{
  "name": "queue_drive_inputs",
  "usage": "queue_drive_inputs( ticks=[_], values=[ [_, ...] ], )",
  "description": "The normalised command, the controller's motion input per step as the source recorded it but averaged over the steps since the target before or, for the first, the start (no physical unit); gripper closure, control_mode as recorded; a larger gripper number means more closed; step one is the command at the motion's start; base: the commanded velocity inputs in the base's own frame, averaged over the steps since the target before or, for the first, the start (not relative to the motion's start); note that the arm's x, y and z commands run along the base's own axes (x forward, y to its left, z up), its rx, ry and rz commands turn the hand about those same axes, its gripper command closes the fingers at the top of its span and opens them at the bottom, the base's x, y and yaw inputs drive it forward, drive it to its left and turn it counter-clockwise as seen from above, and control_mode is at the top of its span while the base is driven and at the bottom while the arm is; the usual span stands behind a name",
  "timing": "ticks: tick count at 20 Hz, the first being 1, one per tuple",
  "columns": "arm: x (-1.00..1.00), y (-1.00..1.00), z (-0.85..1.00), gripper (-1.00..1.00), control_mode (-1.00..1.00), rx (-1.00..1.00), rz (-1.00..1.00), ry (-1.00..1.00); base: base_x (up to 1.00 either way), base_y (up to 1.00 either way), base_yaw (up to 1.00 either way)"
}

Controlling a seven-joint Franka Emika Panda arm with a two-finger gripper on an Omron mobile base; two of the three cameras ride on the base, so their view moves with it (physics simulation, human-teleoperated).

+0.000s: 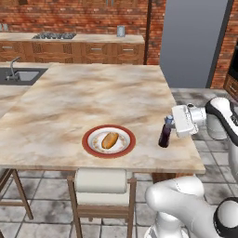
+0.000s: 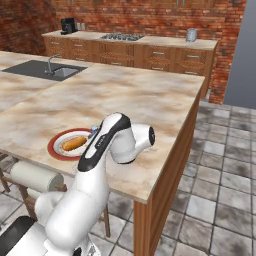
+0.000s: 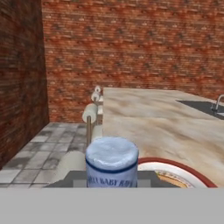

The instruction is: Move the hot dog bun to the plate on the dining table and place the condiment next to that plate. Then navigate to the fridge and take the sausage and place it on the plate as well.

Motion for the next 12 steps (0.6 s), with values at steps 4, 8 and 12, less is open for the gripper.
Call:
queue_drive_inputs(
  ticks=[4, 8, 12],
  values=[
    [0.56, 0.00, -0.42, 1.00, -1.00, 0.00, 0.10, 0.00, 0.00, 0.00, 0.00],
    [0.53, 0.01, -0.48, 1.00, -1.00, -0.01, 0.08, 0.00, 0.00, 0.00, 0.00],
    [0.44, 0.06, -0.51, 1.00, -1.00, -0.03, 0.06, 0.00, 0.00, 0.00, 0.00]
  ],
)
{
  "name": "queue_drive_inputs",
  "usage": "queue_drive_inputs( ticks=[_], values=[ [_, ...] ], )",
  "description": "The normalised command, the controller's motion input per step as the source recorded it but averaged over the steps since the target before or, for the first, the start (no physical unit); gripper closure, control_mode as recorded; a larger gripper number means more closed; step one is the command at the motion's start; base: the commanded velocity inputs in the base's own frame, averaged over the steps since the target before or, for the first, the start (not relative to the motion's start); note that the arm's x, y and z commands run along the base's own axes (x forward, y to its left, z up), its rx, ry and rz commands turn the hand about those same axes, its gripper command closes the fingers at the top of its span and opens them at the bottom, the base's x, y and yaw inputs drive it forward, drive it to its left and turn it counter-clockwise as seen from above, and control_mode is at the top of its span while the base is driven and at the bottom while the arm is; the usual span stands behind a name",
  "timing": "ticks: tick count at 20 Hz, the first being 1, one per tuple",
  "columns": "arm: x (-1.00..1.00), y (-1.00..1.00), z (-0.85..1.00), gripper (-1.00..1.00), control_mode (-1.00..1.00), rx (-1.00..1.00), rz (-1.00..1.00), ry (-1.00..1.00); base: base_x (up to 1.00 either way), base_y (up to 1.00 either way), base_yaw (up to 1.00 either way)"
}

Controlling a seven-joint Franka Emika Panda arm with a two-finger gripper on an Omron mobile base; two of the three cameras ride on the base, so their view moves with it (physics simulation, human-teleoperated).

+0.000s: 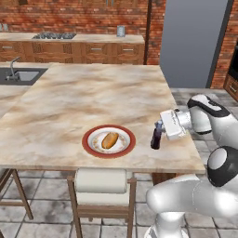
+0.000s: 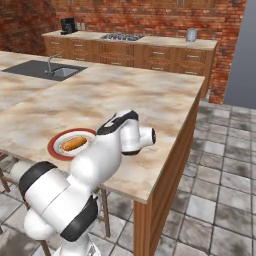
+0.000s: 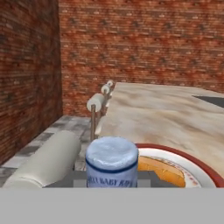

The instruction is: Move the hot dog bun to the plate on the dining table and place the condiment next to that plate. Then navigate to the fridge and take the sausage and place it on the plate as well.

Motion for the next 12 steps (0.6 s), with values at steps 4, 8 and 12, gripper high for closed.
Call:
queue_drive_inputs(
  ticks=[4, 8, 12],
  values=[
    [0.41, 0.05, -0.45, 1.00, -1.00, -0.03, 0.04, 0.00, 0.00, 0.00, 0.00],
    [0.42, 0.04, -0.43, 1.00, -1.00, 0.00, 0.03, 0.00, 0.00, 0.00, 0.00],
    [0.40, 0.01, -0.38, 1.00, -1.00, 0.00, 0.04, 0.00, 0.00, 0.00, 0.00]
  ],
)
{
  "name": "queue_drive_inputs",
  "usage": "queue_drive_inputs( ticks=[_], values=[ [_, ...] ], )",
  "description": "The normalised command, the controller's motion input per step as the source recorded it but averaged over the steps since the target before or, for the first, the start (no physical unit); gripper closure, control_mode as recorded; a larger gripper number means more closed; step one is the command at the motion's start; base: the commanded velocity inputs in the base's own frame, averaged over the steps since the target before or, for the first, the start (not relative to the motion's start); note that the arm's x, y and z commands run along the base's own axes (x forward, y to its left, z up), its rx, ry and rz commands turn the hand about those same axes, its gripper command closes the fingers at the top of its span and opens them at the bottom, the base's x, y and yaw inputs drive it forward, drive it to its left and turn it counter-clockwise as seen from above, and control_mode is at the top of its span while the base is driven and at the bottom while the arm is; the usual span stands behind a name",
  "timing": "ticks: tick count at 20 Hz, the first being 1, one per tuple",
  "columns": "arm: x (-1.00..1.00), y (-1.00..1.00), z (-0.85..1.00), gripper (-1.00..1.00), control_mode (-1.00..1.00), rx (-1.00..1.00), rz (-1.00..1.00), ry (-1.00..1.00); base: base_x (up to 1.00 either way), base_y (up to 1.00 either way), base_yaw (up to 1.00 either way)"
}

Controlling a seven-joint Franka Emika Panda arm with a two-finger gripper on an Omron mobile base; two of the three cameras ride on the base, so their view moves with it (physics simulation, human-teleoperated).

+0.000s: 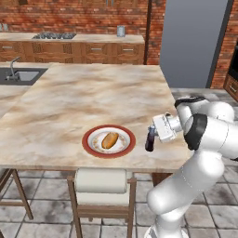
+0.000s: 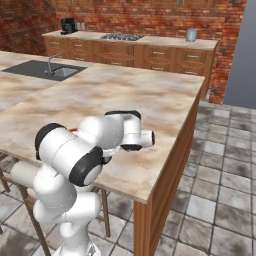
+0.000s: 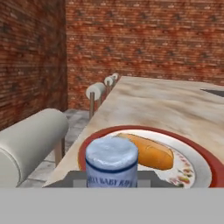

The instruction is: Move the hot dog bun to the plate on the dining table and place the condiment next to that plate. Then navigate to the fridge and take the sausage and place it on the plate as well.

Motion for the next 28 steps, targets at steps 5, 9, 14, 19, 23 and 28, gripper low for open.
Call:
queue_drive_inputs(
  ticks=[5, 9, 14, 19, 23, 28],
  values=[
    [0.33, 0.00, -0.27, 1.00, -1.00, 0.00, 0.04, 0.00, 0.00, 0.00, 0.00],
    [0.23, 0.02, -0.26, 1.00, -1.00, 0.00, 0.04, -0.01, 0.00, 0.00, 0.00],
    [0.13, 0.13, -0.24, 1.00, -1.00, 0.00, 0.02, 0.00, 0.00, 0.00, 0.00],
    [0.01, 0.21, -0.30, -1.00, -1.00, -0.02, 0.00, 0.00, 0.00, 0.00, 0.00],
    [-0.08, 0.07, -0.14, -1.00, -1.00, 0.00, 0.00, 0.00, 0.00, 0.00, 0.00],
    [-0.08, 0.00, -0.01, -1.00, -1.00, 0.00, 0.00, -0.01, 0.00, 0.00, 0.00]
  ],
)
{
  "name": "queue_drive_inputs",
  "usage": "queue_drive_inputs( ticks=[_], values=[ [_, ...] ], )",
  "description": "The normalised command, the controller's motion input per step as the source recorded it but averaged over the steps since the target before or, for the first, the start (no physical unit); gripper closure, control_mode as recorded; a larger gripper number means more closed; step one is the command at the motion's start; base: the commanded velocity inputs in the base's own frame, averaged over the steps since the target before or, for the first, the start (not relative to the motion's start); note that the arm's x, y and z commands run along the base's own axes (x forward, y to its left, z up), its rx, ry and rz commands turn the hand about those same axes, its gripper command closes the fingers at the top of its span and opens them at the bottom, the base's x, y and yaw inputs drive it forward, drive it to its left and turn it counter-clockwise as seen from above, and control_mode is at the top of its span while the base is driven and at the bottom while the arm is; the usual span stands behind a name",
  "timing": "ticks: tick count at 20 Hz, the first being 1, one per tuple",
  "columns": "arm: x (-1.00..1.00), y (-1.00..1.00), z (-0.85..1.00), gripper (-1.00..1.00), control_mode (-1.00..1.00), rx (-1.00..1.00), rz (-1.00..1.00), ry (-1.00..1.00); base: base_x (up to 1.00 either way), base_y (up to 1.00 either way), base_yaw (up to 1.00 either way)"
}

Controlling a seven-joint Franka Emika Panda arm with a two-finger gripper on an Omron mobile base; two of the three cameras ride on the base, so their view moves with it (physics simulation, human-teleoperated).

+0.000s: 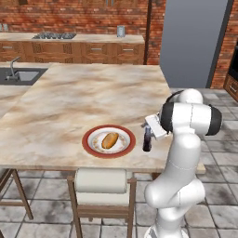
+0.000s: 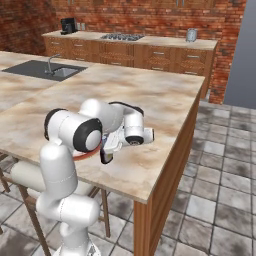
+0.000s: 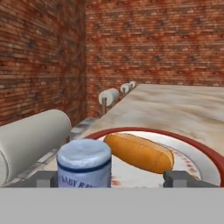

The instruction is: Move the hot dog bun to the plate on the dining table and place the condiment next to that plate. Then navigate to the fridge and take the sausage and place it on the plate as well.

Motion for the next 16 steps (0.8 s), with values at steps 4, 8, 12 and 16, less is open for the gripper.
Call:
queue_drive_inputs(
  ticks=[4, 8, 12, 16],
  values=[
    [-0.14, -0.04, 0.03, -1.00, -1.00, 0.00, -0.01, 0.00, 0.00, 0.00, 0.00],
    [-0.29, -0.03, 0.31, -1.00, -1.00, 0.00, -0.05, -0.01, 0.00, 0.00, 0.00],
    [-0.34, -0.01, 0.52, -1.00, -1.00, 0.00, -0.06, 0.00, 0.00, 0.00, 0.00],
    [-0.48, 0.00, 0.64, -1.00, -1.00, 0.00, -0.02, 0.00, 0.00, 0.00, 0.00]
  ],
)
